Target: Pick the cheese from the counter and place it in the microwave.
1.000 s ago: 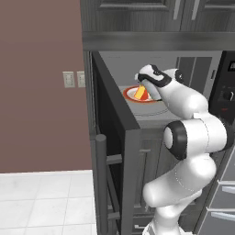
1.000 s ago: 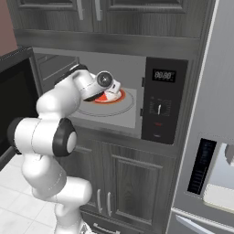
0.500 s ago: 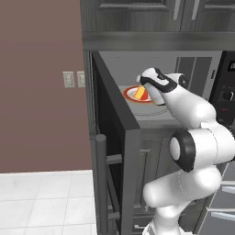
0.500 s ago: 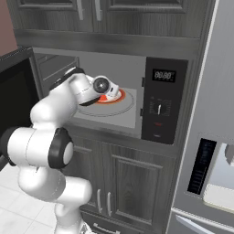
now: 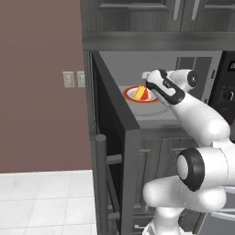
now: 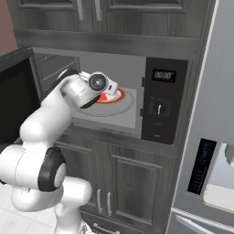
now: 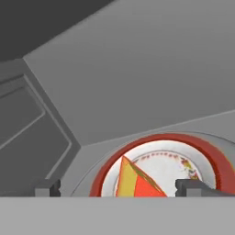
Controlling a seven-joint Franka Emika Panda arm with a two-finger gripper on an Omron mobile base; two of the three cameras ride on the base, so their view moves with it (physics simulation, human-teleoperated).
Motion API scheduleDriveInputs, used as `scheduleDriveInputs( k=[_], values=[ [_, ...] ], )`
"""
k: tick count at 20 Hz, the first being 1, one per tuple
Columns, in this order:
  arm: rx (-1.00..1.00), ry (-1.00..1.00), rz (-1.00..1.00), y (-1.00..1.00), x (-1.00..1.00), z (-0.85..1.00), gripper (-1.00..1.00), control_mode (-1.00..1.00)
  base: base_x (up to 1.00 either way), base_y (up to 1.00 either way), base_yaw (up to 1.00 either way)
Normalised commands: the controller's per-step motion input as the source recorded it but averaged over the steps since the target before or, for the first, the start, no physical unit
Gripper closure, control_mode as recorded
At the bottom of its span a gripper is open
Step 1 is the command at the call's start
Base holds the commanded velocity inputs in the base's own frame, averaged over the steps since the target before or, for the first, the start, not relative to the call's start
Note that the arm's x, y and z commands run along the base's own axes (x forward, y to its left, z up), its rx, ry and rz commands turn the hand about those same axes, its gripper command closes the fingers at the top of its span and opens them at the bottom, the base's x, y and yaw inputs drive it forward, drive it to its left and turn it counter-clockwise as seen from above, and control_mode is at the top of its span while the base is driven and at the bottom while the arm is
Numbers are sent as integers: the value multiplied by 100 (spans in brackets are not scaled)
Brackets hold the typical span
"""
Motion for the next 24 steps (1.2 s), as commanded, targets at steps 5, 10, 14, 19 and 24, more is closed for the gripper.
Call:
scheduleDriveInputs(
  k=[5, 10, 14, 19, 24],
  values=[
    [0, 16, 0, -12, -93, 48, -100, -100, 0, 0, 0],
    [0, 19, 0, -5, -100, 42, -100, -100, 0, 0, 0],
    [0, 1, 0, -4, -100, 3, -100, -100, 0, 0, 0],
    [0, -6, 0, 0, -100, 0, -100, -100, 0, 0, 0],
    [0, -6, 0, 0, -100, 0, -100, -100, 0, 0, 0]
  ],
)
